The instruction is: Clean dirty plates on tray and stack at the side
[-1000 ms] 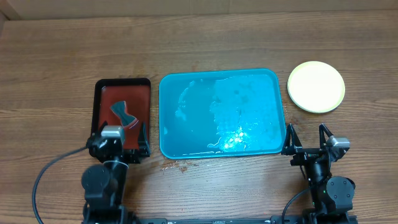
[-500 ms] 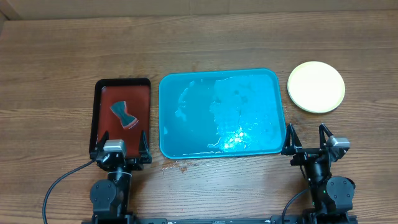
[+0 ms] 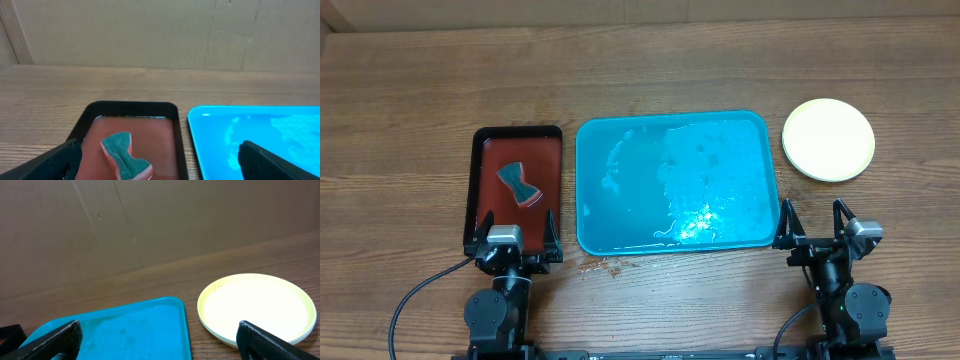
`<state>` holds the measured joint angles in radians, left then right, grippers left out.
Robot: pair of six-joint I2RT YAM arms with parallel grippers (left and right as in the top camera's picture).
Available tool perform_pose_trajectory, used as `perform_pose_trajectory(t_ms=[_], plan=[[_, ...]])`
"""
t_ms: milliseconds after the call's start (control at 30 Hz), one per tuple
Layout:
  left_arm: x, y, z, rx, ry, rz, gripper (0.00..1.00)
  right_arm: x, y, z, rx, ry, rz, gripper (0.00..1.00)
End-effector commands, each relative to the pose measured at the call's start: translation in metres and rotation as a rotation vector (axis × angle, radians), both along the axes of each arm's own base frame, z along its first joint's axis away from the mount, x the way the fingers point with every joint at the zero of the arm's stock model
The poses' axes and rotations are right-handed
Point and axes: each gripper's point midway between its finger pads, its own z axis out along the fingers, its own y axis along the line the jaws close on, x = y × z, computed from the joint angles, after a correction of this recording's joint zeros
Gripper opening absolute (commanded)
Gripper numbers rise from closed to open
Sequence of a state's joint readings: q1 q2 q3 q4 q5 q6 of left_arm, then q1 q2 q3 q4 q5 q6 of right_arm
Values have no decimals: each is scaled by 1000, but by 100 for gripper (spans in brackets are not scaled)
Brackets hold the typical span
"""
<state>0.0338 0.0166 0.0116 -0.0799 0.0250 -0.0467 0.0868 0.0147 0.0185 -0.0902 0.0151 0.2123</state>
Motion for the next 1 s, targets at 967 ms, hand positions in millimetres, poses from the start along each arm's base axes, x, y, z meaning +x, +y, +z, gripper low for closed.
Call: perform_pose_trajectory(t_ms=[967], plan=[[0, 5, 0, -63, -10, 35, 100, 0, 0, 0, 2, -9, -2, 100]])
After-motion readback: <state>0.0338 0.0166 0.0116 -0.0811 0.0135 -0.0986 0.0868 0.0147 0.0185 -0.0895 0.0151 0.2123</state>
